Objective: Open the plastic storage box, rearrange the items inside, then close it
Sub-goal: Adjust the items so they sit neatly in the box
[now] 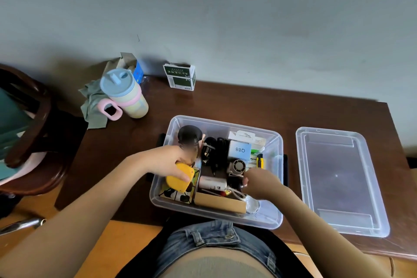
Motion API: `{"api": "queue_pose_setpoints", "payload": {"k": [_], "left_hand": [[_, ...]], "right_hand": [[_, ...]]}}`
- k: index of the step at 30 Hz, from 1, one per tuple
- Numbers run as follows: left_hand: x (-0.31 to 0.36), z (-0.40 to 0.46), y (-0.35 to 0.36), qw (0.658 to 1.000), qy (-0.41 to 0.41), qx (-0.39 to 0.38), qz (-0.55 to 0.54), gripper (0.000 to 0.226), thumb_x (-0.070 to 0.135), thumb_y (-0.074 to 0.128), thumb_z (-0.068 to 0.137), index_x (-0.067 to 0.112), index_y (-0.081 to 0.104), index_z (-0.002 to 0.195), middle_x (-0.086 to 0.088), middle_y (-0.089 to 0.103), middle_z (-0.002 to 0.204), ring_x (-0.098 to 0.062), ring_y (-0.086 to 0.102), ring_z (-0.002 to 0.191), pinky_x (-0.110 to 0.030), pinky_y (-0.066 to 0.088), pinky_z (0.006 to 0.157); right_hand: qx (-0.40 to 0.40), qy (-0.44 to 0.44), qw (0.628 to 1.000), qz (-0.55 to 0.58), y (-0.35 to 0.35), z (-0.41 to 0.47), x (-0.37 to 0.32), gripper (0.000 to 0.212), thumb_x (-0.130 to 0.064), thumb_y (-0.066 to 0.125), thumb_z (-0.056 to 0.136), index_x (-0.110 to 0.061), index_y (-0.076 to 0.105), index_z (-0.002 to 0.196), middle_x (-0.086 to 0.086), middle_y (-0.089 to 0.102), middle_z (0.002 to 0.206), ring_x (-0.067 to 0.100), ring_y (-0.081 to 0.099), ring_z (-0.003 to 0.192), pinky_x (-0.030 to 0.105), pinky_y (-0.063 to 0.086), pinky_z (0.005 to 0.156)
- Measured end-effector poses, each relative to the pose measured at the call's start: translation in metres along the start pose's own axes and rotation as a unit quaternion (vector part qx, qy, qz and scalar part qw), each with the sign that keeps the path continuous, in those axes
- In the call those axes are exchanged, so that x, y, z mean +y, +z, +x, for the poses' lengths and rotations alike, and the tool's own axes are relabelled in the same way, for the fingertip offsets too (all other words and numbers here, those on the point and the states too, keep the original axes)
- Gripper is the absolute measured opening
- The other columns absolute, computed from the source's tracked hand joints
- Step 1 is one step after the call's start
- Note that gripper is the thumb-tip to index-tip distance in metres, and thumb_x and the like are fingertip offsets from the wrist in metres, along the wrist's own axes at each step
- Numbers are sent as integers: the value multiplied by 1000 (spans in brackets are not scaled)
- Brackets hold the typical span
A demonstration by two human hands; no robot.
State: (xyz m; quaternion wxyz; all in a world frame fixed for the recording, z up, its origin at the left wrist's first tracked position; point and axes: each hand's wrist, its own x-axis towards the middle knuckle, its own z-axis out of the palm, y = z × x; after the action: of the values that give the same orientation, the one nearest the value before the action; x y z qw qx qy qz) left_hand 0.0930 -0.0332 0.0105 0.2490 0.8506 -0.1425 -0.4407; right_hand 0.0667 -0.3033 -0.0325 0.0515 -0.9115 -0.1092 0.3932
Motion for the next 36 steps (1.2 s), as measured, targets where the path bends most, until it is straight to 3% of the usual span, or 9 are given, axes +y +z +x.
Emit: {"api": "queue_pose_setpoints", "payload": {"k": [4,8,12,16,20,24,29,33,36], "left_hand": [[4,2,4,994,-19,48,97,43,40,76,76,28,64,116,15,57,104,-1,54,93,-16,43,75],[25,8,1,989,17,130,69,17,32,68,84,26,69,100,15,57,90,-3,58,83,-15,43,65],[60,29,15,995,46,38,78,21,22,54,94,14,72,100,6,69,93,-14,65,78,-28,52,74],[78,59,44,976,13,-61,209,21,8,45,94,-4,62,91,-6,47,65,-18,40,54,-30,33,52],[81,72,61,949,-1,-85,304,14,6,45,92,2,58,89,-11,53,78,-24,47,69,-34,38,61],[73,83,70,941,-15,-75,331,18,9,48,93,2,61,102,-12,61,94,-28,54,81,-34,42,65],[65,96,80,950,-37,-76,301,31,12,51,94,4,56,124,-15,59,122,-33,58,108,-38,50,90],[66,101,84,951,-48,-85,293,37,9,51,93,3,52,130,-15,56,127,-33,56,109,-35,47,85],[67,102,88,949,-60,-96,293,39,7,51,93,2,47,131,-17,53,129,-34,55,112,-34,45,84]], "right_hand": [[8,29,996,-78,4,3,-1,8,-9,50,89,-9,57,92,4,61,95,22,59,83,26,42,59],[39,26,994,-100,8,1,-1,13,-12,50,91,-10,60,99,6,64,100,24,62,90,27,41,61],[31,54,996,-58,15,3,-4,31,-39,55,91,-14,48,76,2,57,83,20,53,75,24,37,54],[41,105,990,86,25,16,-9,41,-54,53,87,-14,51,78,-1,56,76,20,57,73,24,38,52],[87,164,976,117,33,23,-18,54,-62,56,80,-13,55,99,1,63,88,19,61,79,26,42,57],[110,161,973,123,35,26,-20,32,-49,59,79,-17,57,80,-4,52,68,20,63,78,23,39,52],[94,133,970,183,34,26,-17,16,-31,56,70,-15,57,73,-3,52,63,18,54,61,21,33,45],[84,136,972,173,32,27,-19,21,-34,54,71,-15,59,78,-2,52,67,19,54,65,22,35,48],[88,139,972,166,33,26,-19,18,-33,53,73,-20,49,62,-5,48,60,19,53,64,21,31,46]]}}
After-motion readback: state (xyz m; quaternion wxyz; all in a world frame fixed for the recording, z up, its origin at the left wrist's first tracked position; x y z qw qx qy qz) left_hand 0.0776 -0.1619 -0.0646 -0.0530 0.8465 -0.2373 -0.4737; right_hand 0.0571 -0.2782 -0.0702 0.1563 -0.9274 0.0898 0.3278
